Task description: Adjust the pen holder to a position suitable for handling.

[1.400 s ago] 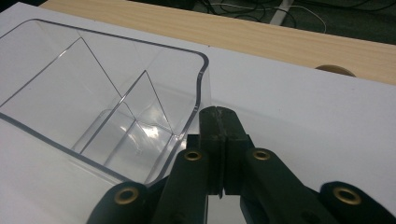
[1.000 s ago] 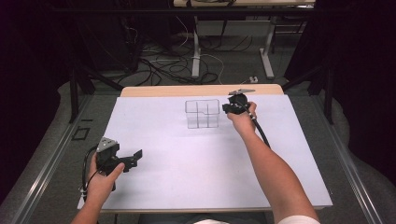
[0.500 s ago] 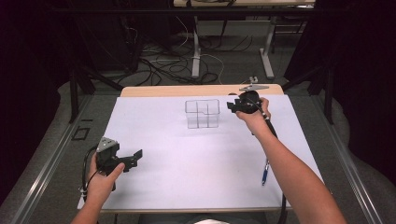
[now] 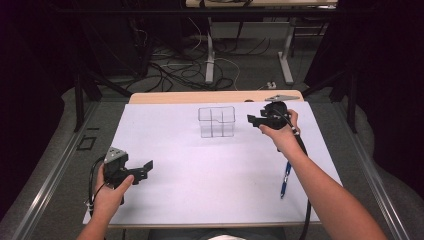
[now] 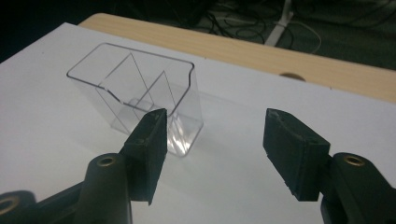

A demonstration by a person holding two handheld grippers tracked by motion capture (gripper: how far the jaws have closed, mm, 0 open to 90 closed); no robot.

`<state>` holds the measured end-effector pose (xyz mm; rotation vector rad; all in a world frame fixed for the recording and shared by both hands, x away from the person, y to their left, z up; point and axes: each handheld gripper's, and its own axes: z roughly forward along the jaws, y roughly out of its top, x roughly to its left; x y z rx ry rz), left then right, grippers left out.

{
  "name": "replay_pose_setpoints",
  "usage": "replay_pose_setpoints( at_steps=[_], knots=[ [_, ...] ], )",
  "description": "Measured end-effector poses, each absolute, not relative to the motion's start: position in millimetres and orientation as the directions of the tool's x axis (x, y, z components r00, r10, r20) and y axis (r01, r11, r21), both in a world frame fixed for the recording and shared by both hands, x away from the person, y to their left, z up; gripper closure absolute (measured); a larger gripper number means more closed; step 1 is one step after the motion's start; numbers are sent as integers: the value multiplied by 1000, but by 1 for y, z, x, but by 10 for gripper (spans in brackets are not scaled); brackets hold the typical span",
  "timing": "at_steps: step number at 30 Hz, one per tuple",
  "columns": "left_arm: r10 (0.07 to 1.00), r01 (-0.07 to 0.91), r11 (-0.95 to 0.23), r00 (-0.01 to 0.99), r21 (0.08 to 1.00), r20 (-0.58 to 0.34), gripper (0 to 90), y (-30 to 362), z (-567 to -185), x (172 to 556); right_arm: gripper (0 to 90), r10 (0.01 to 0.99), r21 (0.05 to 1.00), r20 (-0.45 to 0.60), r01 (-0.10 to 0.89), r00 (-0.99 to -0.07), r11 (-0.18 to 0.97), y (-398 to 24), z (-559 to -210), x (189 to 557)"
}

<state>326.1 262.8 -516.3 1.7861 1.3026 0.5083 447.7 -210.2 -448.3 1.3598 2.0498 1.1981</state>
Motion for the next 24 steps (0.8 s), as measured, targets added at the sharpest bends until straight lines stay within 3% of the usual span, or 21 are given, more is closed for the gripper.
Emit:
replay_pose_setpoints(
  at_steps=[3, 4, 5, 13, 16, 24],
  knots=[
    [914, 571, -98, 375, 815, -152, 6, 263, -516, 326, 324, 898, 808, 114, 566, -424, 164, -215, -446, 441],
    [915, 570, -97, 374, 816, -153, 6, 263, -516, 326, 241, 912, 797, 98, 580, -400, 169, -217, -445, 438],
    [915, 571, -97, 374, 815, -152, 6, 263, -516, 326, 216, 918, 795, 100, 586, -385, 159, -218, -445, 436],
    [915, 570, -100, 374, 815, -149, 6, 262, -516, 325, 107, 931, 793, 157, 604, -330, 80, -229, -447, 422],
    [915, 571, -101, 374, 815, -149, 6, 262, -516, 325, 25, 925, 783, 195, 620, -325, 53, -234, -449, 416],
    [916, 573, -102, 374, 813, -148, 6, 262, -516, 325, 56, 929, 785, 207, 619, -308, 31, -243, -454, 393]
  ],
)
